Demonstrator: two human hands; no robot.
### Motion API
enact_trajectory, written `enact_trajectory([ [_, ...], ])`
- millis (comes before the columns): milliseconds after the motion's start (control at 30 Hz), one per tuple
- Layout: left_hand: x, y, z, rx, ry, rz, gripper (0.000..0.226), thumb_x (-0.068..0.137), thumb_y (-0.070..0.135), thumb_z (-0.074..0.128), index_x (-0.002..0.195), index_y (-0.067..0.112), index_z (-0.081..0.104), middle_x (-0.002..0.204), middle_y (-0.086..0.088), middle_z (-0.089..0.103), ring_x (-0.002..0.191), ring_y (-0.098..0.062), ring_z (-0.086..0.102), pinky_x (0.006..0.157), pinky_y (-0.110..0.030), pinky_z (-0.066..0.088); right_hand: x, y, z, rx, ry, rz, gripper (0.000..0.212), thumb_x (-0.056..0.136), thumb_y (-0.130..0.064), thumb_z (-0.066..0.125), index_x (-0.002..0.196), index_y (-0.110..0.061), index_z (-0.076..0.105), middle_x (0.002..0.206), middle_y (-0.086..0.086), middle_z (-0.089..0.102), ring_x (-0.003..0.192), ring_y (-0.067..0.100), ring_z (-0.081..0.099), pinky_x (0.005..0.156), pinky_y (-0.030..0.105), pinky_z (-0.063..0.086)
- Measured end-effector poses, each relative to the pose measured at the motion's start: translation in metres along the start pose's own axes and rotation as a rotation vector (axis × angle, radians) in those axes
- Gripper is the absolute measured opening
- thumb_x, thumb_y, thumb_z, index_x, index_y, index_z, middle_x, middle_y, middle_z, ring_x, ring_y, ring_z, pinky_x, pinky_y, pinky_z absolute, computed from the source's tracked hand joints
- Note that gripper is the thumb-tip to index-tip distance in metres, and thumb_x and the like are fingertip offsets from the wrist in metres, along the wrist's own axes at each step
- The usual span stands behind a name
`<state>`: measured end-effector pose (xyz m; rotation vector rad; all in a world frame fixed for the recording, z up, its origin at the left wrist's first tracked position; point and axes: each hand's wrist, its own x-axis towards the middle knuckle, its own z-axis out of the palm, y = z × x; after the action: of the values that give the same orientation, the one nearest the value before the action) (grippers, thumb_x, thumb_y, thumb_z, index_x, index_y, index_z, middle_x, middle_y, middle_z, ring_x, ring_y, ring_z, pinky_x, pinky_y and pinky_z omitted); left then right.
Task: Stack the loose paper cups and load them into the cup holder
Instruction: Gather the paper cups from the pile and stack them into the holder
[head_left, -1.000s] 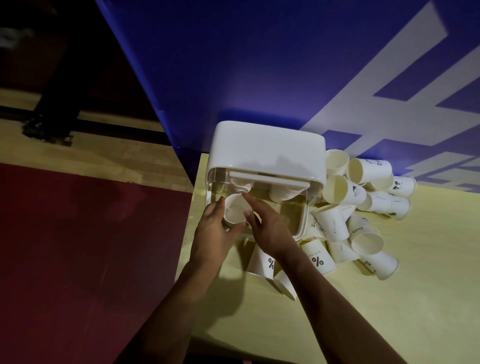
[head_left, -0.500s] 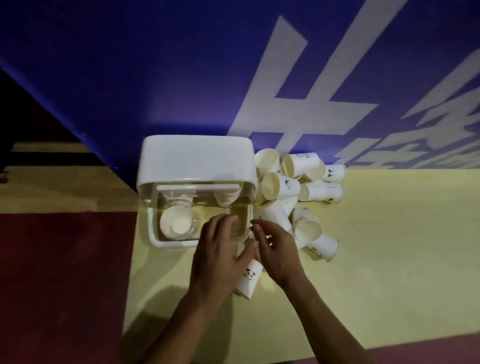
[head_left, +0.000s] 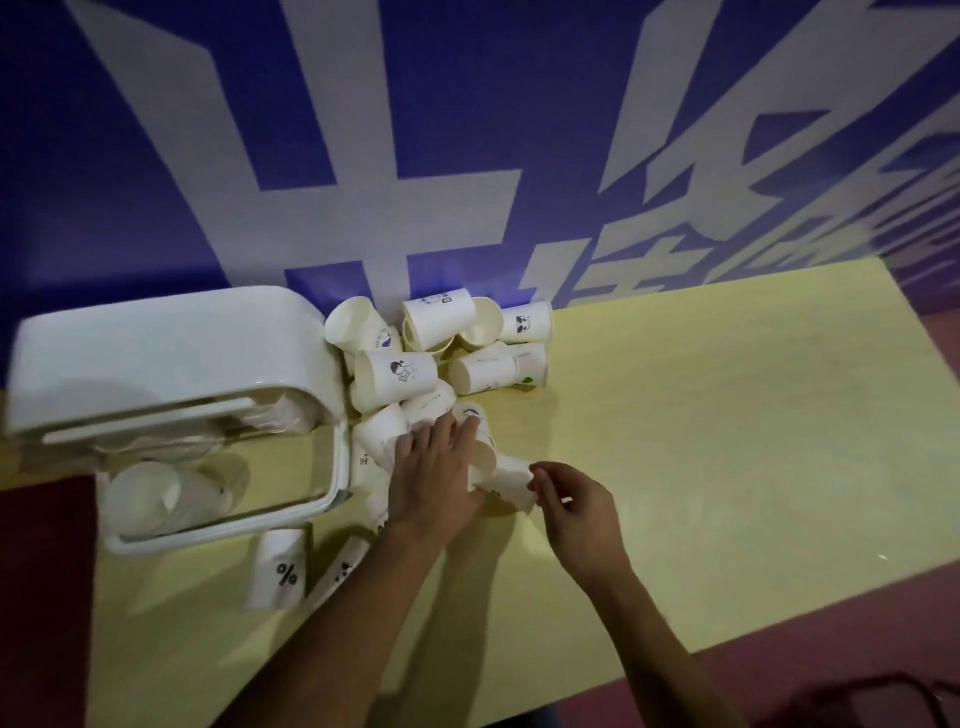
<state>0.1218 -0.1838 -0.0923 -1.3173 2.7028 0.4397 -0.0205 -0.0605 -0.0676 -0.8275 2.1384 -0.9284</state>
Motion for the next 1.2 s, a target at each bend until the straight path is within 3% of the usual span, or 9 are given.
enact_trajectory([
  [167, 0.003, 0.012, 0.014, -0.015, 0.093, -0.104, 0.099, 0.057, 0.040, 0.089, 0.140, 0.017, 0.041, 0.133, -0.012, 0.054, 0.109, -0.031, 0.056, 0.091, -0.044, 0.042, 0.028, 0.017, -0.013, -0.029, -0.060, -0.025, 0.018, 0.104, -0.024, 0.059, 0.103, -0.021, 0.077, 0.089, -0.018, 0.073, 0.085, 0.002, 0.068, 0.075, 0.019, 0.052],
  [233, 0.005, 0.015, 0.012, -0.018, 0.119, -0.106, 0.093, 0.058, 0.036, 0.088, 0.137, 0.014, 0.045, 0.126, -0.012, 0.055, 0.105, -0.031, 0.056, 0.088, -0.044, 0.045, 0.039, 0.020, -0.017, -0.035, -0.087, -0.013, 0.017, 0.103, -0.024, 0.060, 0.105, -0.022, 0.076, 0.090, -0.016, 0.073, 0.085, -0.001, 0.067, 0.075, 0.016, 0.050],
  [433, 0.002, 0.029, -0.011, -0.143, 0.209, -0.218, 0.081, 0.066, 0.036, 0.083, 0.137, 0.016, 0.050, 0.132, -0.007, 0.051, 0.115, -0.029, 0.054, 0.092, -0.044, 0.044, 0.079, 0.013, -0.034, -0.048, -0.118, -0.066, 0.017, 0.102, -0.023, 0.061, 0.108, -0.018, 0.076, 0.095, -0.011, 0.075, 0.084, 0.001, 0.068, 0.075, 0.014, 0.049],
  [500, -0.002, 0.034, -0.022, -0.212, 0.271, -0.259, 0.081, 0.069, 0.040, 0.082, 0.138, 0.015, 0.049, 0.131, -0.007, 0.053, 0.118, -0.030, 0.053, 0.094, -0.047, 0.044, 0.103, 0.007, -0.039, -0.084, -0.080, -0.105, 0.020, 0.100, -0.023, 0.063, 0.114, -0.015, 0.075, 0.103, -0.006, 0.075, 0.080, 0.001, 0.066, 0.076, 0.023, 0.053],
  [567, -0.005, 0.041, -0.036, -0.268, 0.337, -0.286, 0.081, 0.071, 0.043, 0.078, 0.140, 0.014, 0.050, 0.130, -0.008, 0.055, 0.122, -0.029, 0.051, 0.095, -0.049, 0.044, 0.131, 0.003, -0.040, -0.157, -0.065, -0.138, 0.035, 0.095, -0.027, 0.070, 0.128, -0.014, 0.067, 0.117, 0.000, 0.070, 0.084, 0.009, 0.065, 0.080, 0.034, 0.056],
  [700, -0.004, 0.053, -0.057, -0.406, 0.466, -0.318, 0.083, 0.073, 0.043, 0.078, 0.143, 0.010, 0.050, 0.135, -0.009, 0.049, 0.130, -0.030, 0.048, 0.100, -0.048, 0.047, 0.181, 0.003, -0.035, -0.435, -0.206, -0.247, 0.083, 0.081, -0.029, 0.085, 0.152, -0.022, 0.042, 0.144, 0.006, 0.049, 0.121, 0.026, 0.056, 0.091, 0.046, 0.057],
  [833, 0.000, 0.058, -0.065, -0.528, 0.480, -0.348, 0.088, 0.073, 0.034, 0.090, 0.147, 0.010, 0.047, 0.145, -0.006, 0.043, 0.136, -0.019, 0.044, 0.101, -0.033, 0.048, 0.200, 0.012, -0.025, -0.649, -0.300, -0.304, 0.086, 0.078, -0.029, 0.086, 0.151, -0.023, 0.041, 0.144, 0.010, 0.043, 0.125, 0.034, 0.052, 0.090, 0.050, 0.057],
  [1067, -0.002, 0.058, -0.067, -0.633, 0.456, -0.357, 0.083, 0.070, 0.034, 0.091, 0.137, 0.016, 0.047, 0.135, 0.000, 0.049, 0.126, -0.013, 0.048, 0.092, -0.026, 0.047, 0.186, 0.038, -0.031, -0.404, -0.197, -0.348, 0.077, 0.074, -0.018, 0.083, 0.141, -0.003, 0.048, 0.130, 0.017, 0.057, 0.110, 0.038, 0.061, 0.082, 0.053, 0.059],
  [1200, -0.004, 0.057, -0.067, -0.682, 0.447, -0.371, 0.083, 0.068, 0.036, 0.092, 0.135, 0.018, 0.047, 0.134, 0.001, 0.049, 0.125, -0.016, 0.050, 0.092, -0.036, 0.055, 0.164, 0.032, -0.051, -0.240, -0.057, -0.371, 0.080, 0.075, -0.014, 0.084, 0.143, -0.002, 0.043, 0.129, 0.012, 0.053, 0.111, 0.023, 0.055, 0.082, 0.039, 0.057],
])
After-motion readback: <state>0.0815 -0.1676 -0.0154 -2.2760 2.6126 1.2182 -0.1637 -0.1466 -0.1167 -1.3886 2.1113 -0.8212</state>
